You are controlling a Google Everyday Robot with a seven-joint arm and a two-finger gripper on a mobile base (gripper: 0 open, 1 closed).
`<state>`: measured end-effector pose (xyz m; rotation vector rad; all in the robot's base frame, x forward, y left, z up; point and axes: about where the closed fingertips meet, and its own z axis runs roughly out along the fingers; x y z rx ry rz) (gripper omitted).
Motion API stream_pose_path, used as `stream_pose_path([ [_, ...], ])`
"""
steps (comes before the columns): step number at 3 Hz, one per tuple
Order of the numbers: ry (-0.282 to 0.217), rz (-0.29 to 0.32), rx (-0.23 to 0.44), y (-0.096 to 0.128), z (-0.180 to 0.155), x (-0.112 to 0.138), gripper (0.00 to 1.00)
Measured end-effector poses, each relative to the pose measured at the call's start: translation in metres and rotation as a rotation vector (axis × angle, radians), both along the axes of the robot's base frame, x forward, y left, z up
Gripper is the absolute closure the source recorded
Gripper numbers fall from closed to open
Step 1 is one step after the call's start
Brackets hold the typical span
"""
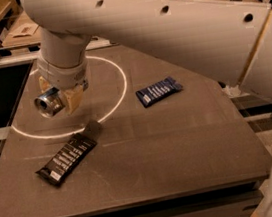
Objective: Knock coke can over
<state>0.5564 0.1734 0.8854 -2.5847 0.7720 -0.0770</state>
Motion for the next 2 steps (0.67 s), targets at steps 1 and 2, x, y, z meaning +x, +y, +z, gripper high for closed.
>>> stream_pose_path([
  [1, -0.025, -0.06, 0.029, 0.0034, -0.0118, -0.0076, 1.0],
  [2, -0.073, -0.079, 0.069, 0.006, -0.0202, -0.0104, 1.0],
])
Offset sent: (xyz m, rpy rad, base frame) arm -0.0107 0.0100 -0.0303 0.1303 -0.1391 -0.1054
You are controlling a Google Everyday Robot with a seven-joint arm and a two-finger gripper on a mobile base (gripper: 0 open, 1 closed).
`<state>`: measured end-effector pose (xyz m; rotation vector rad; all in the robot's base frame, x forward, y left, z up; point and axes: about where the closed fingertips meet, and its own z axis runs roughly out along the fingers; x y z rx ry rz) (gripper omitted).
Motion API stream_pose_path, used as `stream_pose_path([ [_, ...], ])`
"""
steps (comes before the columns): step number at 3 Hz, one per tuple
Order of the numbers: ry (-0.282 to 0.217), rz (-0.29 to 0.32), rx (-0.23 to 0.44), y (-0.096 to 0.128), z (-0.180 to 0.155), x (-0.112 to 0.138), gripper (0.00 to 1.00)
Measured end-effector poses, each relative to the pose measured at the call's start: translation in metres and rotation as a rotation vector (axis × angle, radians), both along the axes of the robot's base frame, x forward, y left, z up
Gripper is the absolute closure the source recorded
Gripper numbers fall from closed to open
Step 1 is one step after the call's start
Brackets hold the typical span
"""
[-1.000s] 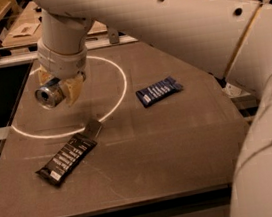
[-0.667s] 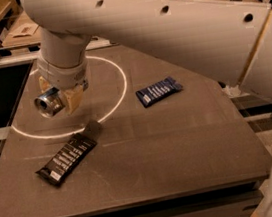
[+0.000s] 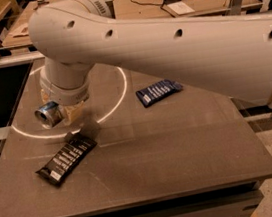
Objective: Knock coke can over
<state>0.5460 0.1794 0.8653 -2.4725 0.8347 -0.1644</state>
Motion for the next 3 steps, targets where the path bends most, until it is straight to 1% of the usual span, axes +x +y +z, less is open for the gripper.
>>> stream_pose_path([
  [1, 0.025, 0.022, 0.035, -0.001, -0.007, 0.003, 1.0],
  [2, 0.092, 0.064, 0.032, 0.002, -0.007, 0.008, 1.0],
  [3, 0.11, 0.012, 0.019, 0.004, -0.008, 0.024, 0.84],
])
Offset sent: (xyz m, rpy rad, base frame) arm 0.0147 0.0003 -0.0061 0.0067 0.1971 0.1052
